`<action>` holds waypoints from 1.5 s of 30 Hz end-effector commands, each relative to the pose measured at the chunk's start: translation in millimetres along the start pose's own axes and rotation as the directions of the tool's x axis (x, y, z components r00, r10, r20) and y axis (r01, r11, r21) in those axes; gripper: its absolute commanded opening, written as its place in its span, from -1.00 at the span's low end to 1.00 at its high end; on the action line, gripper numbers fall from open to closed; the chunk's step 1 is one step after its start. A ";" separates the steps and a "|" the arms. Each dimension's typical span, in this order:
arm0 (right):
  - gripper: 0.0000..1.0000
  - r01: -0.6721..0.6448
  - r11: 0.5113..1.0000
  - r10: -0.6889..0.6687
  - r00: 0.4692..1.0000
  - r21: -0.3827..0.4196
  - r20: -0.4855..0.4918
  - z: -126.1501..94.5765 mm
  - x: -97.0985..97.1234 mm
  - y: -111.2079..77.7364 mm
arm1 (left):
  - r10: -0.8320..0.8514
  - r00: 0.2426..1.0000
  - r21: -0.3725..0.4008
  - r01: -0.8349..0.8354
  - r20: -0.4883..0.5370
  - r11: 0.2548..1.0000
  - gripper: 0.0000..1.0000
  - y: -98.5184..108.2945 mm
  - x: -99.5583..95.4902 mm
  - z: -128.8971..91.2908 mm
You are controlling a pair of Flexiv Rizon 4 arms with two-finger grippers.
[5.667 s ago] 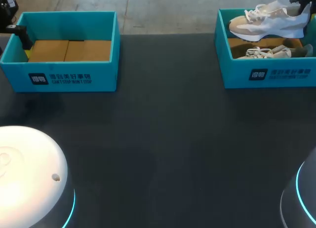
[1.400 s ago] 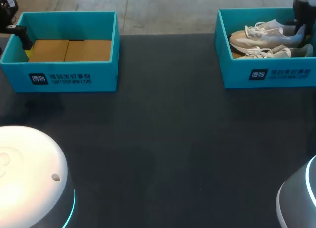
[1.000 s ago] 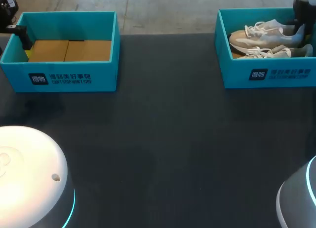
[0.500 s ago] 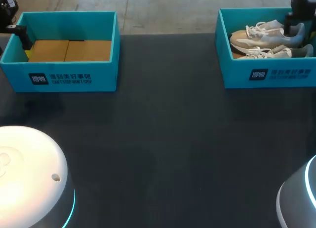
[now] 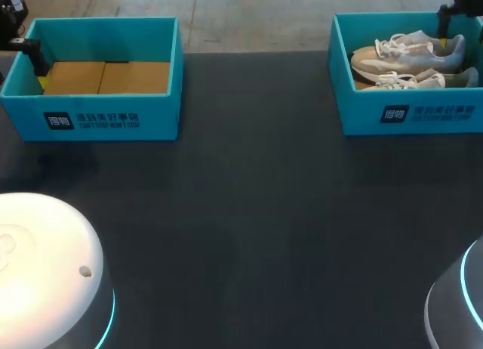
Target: Take the shoe out of the shoebox, open the shoe tongue, remove and reinsert the insole, then place the shoe into the shoebox
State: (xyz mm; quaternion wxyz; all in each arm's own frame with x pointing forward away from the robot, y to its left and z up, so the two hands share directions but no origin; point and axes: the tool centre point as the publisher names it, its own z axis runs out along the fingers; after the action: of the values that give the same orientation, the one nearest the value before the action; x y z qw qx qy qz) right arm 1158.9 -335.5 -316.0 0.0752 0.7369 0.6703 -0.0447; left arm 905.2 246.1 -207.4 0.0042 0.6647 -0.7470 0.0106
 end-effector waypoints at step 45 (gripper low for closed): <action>1.00 0.002 1.000 -0.001 0.995 0.011 -0.097 -160.8 67.4 -120.4 | 0.000 1.000 0.001 0.000 0.002 1.000 1.00 1.0 0.0 0.0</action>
State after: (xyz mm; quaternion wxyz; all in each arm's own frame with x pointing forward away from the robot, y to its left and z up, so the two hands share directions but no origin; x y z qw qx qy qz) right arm 1057.0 -232.5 -175.2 0.0266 0.7365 0.6753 -0.0267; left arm 905.2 246.2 -207.4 0.0042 0.6648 -0.7470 0.0107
